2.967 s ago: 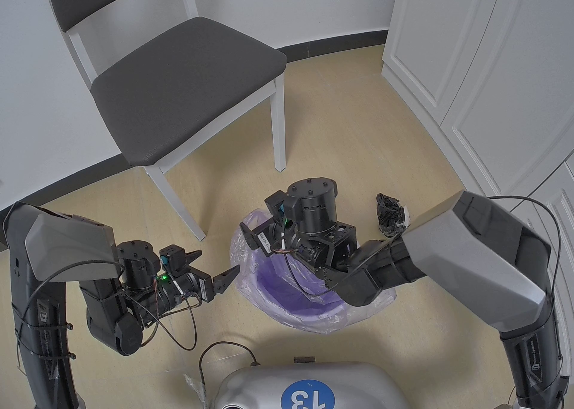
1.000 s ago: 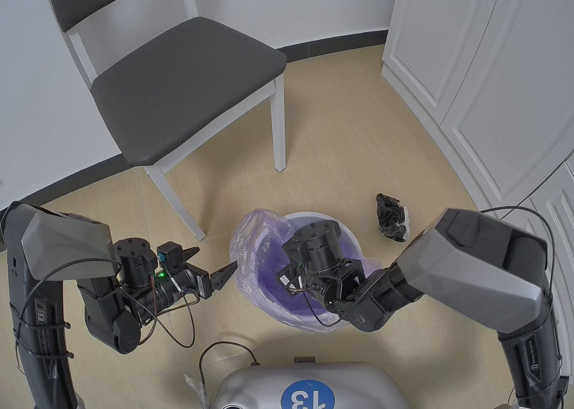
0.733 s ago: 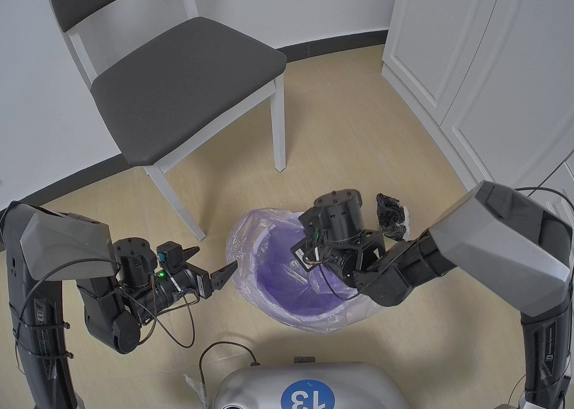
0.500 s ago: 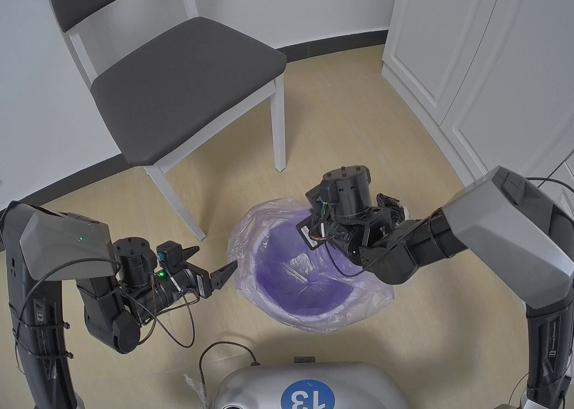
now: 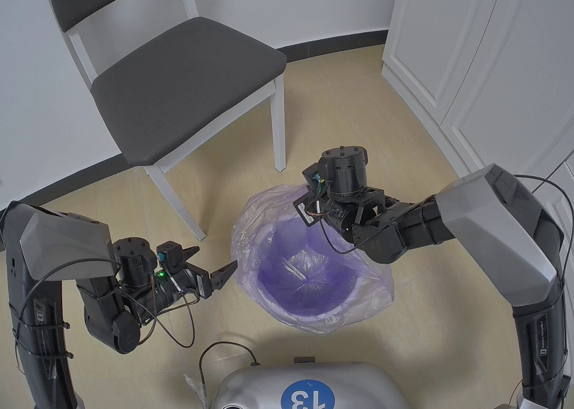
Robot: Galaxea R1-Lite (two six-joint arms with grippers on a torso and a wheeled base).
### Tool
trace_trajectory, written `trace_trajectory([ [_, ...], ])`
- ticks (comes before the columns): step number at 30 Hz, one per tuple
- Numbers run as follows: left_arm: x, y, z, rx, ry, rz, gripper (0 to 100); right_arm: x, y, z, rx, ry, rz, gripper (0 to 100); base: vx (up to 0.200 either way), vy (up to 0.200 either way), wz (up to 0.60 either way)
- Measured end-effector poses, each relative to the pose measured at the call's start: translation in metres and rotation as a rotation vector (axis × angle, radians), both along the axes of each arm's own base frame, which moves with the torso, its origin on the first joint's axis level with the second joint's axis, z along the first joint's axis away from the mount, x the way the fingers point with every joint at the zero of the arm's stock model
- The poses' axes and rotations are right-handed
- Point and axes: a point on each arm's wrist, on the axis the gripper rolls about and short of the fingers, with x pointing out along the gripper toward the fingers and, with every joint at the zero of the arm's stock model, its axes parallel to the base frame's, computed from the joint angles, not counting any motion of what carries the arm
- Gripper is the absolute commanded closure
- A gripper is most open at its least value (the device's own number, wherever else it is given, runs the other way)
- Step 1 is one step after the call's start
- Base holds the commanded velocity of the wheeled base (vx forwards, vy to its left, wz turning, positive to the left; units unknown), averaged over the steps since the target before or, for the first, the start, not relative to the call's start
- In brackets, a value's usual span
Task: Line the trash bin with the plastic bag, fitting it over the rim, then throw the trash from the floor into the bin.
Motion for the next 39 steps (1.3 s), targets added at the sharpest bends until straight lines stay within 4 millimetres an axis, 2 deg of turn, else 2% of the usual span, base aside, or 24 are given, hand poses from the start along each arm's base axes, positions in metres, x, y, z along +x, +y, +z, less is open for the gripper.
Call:
trace_trajectory([
  [3,0.0,0.0,0.0,0.0,0.001,0.0,0,0.004,-0.002,-0.001,-0.02,-0.025,0.001,100,0.0,0.0,0.0],
  [4,0.0,0.0,0.0,0.0,0.001,0.0,0,0.005,-0.003,0.0,-0.026,-0.038,0.001,0,0.0,0.0,0.0],
  [13,-0.001,0.0,0.0,0.001,0.004,-0.002,0,0.007,-0.006,-0.005,-0.027,-0.045,-0.009,0,0.0,0.0,0.0],
  [19,-0.002,-0.001,-0.001,0.001,0.006,-0.004,0,-0.002,-0.01,-0.014,-0.02,0.001,-0.014,0,0.0,0.0,0.0],
  [32,-0.004,-0.002,-0.001,0.004,0.011,-0.012,0,-0.043,-0.03,-0.03,-0.079,0.112,0.01,0,0.0,0.0,0.0],
  [36,-0.005,-0.003,-0.001,0.004,0.012,-0.014,0,-0.05,-0.033,-0.034,-0.104,0.131,0.017,0,0.0,0.0,0.0],
  [37,-0.005,-0.003,-0.001,0.004,0.012,-0.014,0,-0.052,-0.034,-0.035,-0.118,0.133,0.022,100,0.0,0.0,0.0],
  [39,-0.005,-0.003,-0.001,0.004,0.011,-0.014,0,-0.053,-0.035,-0.036,-0.136,0.136,0.035,100,0.0,0.0,0.0],
])
